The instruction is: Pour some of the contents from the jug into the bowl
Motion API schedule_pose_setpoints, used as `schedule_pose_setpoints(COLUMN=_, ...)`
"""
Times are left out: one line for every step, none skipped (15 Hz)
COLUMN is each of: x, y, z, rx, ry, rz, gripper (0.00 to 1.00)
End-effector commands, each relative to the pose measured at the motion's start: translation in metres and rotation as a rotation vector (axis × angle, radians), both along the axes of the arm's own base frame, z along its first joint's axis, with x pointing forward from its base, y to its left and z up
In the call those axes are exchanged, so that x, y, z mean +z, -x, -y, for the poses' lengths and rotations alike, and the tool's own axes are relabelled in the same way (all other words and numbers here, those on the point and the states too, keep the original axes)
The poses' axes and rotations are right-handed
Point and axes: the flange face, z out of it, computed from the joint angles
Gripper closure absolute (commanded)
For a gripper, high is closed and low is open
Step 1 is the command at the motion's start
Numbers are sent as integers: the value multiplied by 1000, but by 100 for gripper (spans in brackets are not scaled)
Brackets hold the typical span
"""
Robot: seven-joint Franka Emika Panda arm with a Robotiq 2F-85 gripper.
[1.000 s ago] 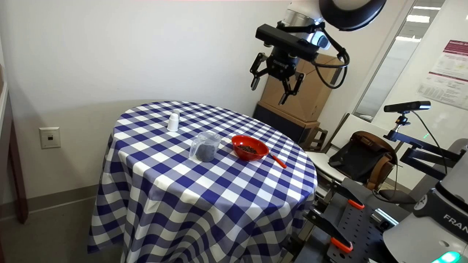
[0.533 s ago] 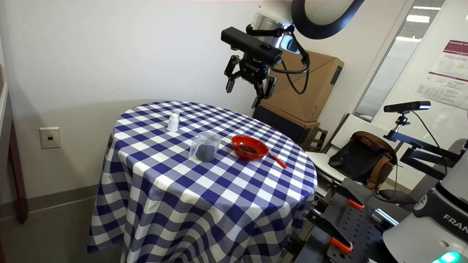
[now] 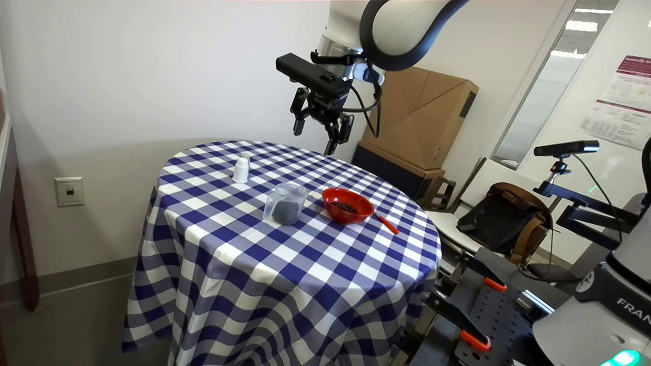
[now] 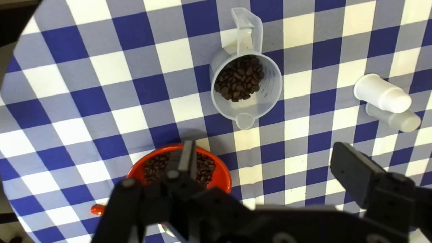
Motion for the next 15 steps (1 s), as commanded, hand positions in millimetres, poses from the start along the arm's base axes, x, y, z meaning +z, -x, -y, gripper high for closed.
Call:
schedule_pose_setpoints(x=-18, y=-35, z=9, rx=-46, ry=0, rz=11, gripper=0)
schedule_pose_setpoints(x=-23, y=-41, z=11, rx=-53, ry=2, rz=9, gripper=0)
schedule_pose_setpoints(x=-28, y=-46, z=12, rx=-57, ry=-2, rz=5, gripper=0)
schedule_pose_setpoints(x=-32, y=-49, z=11, rx=-62, ry=-6, rz=2, gripper=0)
schedule_pose_setpoints(x=-37, y=-49, z=9, rx=-61, ry=-12, rz=1, gripper=0)
schedule_pose_setpoints(x=-41, y=-49, z=6, rx=-62, ry=-16, rz=-2, gripper=0)
schedule_pose_setpoints(x=-46, y=-46, z=1, rx=-57, ry=-25, rz=-6, gripper=0)
schedule_pose_setpoints(x=-50, y=-44, z=-4, rx=-53, ry=-28, rz=-9, gripper=0)
schedule_pose_setpoints(x=-55, y=-41, z=-10, rx=-44, ry=-27, rz=-8, gripper=0)
schedule_pose_setpoints(x=-59, y=-39, z=-15, rx=-36, ry=-29, rz=-9, gripper=0)
schedule_pose_setpoints(x=-63, y=-37, z=-20, rx=-29, ry=-29, rz=-11, gripper=0)
schedule_pose_setpoints(x=-67, y=-36, z=-24, rx=-22, ry=-31, rz=-12, gripper=0)
schedule_pose_setpoints(x=-72, y=-35, z=-28, rx=-15, ry=-32, rz=-13, gripper=0)
schedule_pose_setpoints(x=-75, y=-34, z=-31, rx=-10, ry=-30, rz=-13, gripper=0)
schedule_pose_setpoints(x=-79, y=-34, z=-34, rx=0, ry=-31, rz=-12, gripper=0)
